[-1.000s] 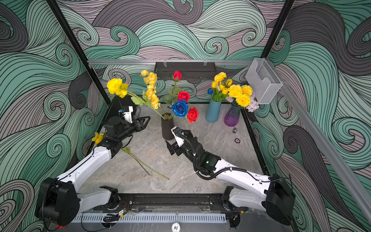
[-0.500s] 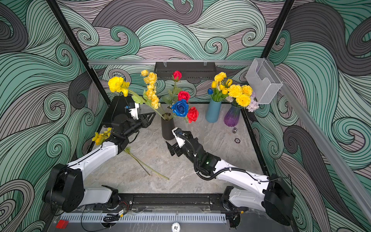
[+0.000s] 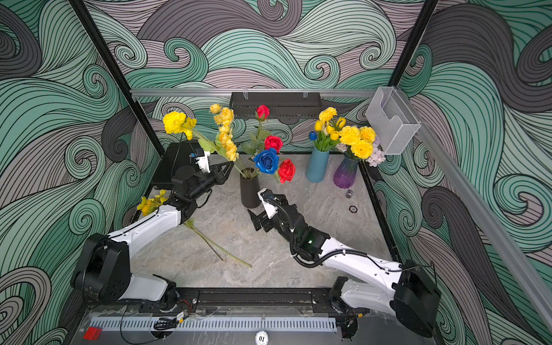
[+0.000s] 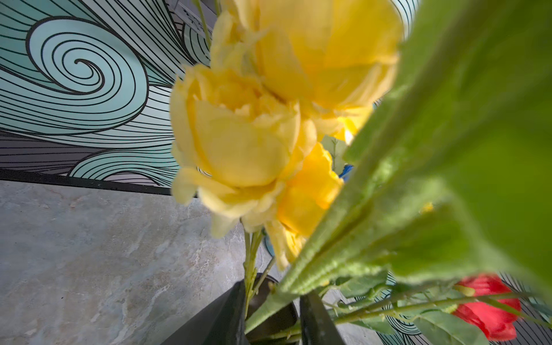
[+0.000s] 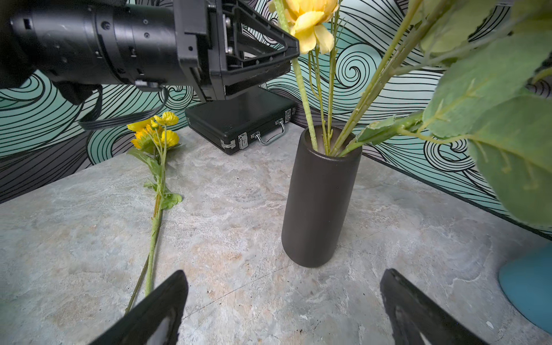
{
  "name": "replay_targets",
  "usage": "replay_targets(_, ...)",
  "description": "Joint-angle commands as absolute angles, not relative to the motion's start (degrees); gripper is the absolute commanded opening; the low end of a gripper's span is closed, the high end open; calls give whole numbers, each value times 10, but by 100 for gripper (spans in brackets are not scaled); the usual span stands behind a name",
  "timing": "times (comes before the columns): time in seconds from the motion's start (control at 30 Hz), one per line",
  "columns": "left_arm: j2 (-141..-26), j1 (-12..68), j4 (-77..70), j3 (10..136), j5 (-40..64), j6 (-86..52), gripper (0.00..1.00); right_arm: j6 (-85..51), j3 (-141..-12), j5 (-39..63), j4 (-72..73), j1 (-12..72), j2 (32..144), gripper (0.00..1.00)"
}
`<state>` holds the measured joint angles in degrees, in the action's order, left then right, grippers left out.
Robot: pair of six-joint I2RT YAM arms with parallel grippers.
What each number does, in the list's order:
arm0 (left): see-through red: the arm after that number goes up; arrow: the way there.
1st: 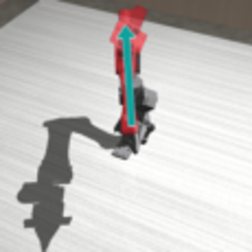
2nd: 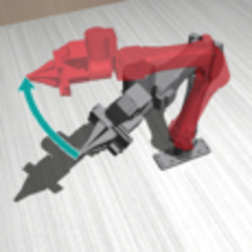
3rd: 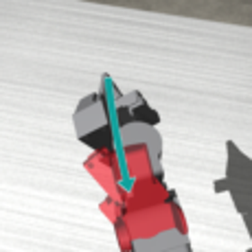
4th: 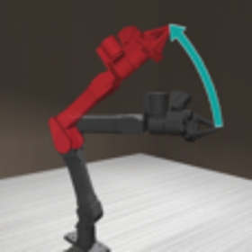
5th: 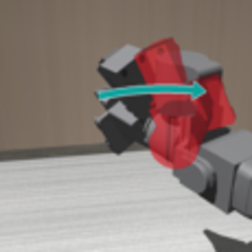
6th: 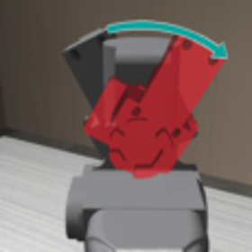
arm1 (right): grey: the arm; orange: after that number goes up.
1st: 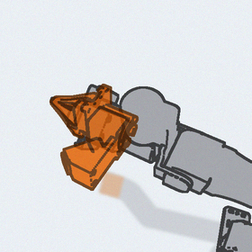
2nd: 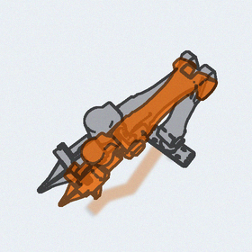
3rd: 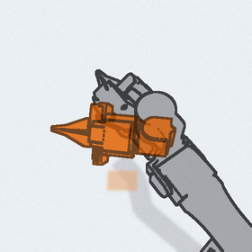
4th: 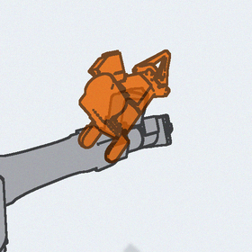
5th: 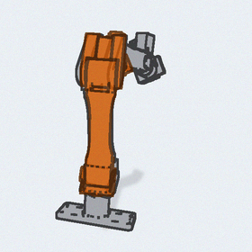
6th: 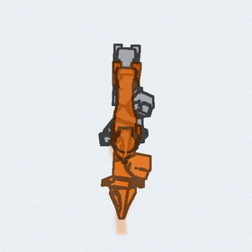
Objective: Pick out yellow flowers from the vase
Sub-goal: Place the flower at the center of the board, then pick up the flower from the vase.
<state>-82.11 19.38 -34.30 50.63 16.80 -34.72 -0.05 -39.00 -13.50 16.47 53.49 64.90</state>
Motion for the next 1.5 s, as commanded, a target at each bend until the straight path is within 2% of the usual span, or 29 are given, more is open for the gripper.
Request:
replay_targets(0.0,-838,199,-351,532,152,-349,29,-8,-386,-128,174,532,640,100)
replay_targets(0.27,-840,202,-330,546,159,-336,16,-9,-386,-125,175,531,642,99)
replay_targets(0.43,-830,206,-319,545,159,-322,12,-9,-387,-124,175,529,645,99)
replay_targets(1.13,-726,222,-221,552,120,-273,7,8,-403,-103,186,528,662,99)
replay_targets(1.47,-668,222,-113,605,104,-262,5,44,-410,-72,212,528,674,94)
